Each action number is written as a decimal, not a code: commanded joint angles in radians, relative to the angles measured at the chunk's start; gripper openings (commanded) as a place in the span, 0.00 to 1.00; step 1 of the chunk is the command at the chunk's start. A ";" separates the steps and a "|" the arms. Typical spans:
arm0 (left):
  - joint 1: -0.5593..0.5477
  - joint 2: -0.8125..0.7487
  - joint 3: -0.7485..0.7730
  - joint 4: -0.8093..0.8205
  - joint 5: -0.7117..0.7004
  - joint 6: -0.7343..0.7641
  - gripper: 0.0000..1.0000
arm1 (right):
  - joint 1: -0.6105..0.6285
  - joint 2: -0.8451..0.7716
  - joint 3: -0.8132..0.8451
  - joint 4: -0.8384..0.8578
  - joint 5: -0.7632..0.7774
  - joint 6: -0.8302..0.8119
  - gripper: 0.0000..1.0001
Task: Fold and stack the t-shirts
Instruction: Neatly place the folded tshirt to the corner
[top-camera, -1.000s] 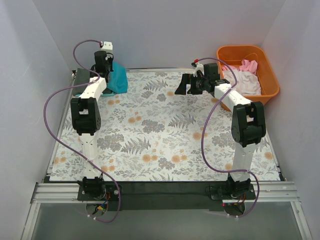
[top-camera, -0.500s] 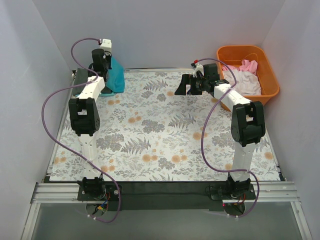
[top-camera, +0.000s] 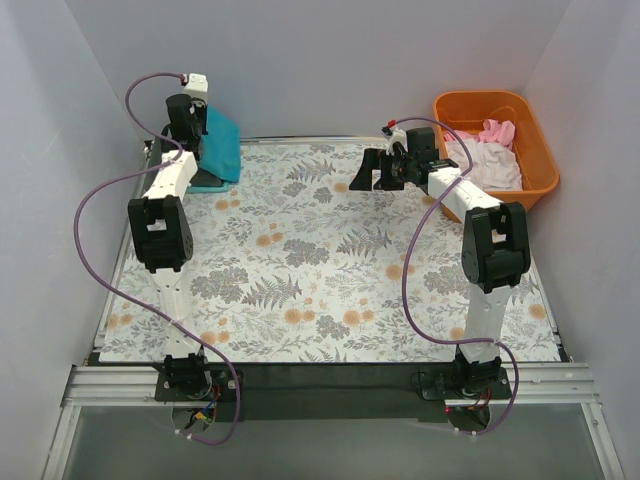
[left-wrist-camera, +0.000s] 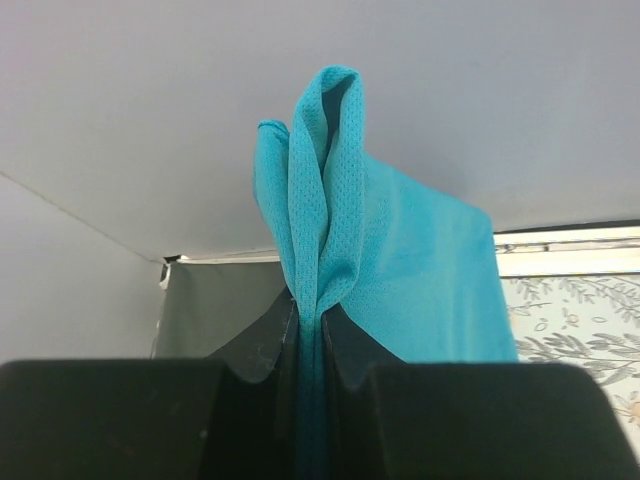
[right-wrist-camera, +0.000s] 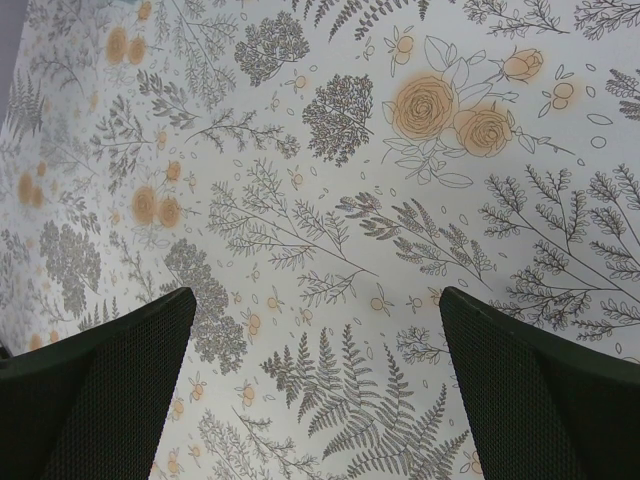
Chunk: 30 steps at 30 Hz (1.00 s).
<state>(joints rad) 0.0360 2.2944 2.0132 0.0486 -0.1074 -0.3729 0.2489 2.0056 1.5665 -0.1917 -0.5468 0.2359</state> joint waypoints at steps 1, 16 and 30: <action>0.024 -0.095 0.019 0.022 0.020 0.023 0.01 | -0.002 0.015 0.012 0.006 -0.016 0.003 0.98; 0.099 0.052 0.053 0.053 0.077 0.046 0.01 | 0.000 0.050 0.020 0.005 -0.025 0.003 0.98; 0.153 0.162 0.125 0.068 0.089 0.120 0.00 | 0.016 0.079 0.035 -0.005 -0.015 -0.009 0.99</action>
<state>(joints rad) 0.1688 2.4844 2.0983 0.0814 -0.0181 -0.2836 0.2569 2.0804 1.5669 -0.1921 -0.5533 0.2356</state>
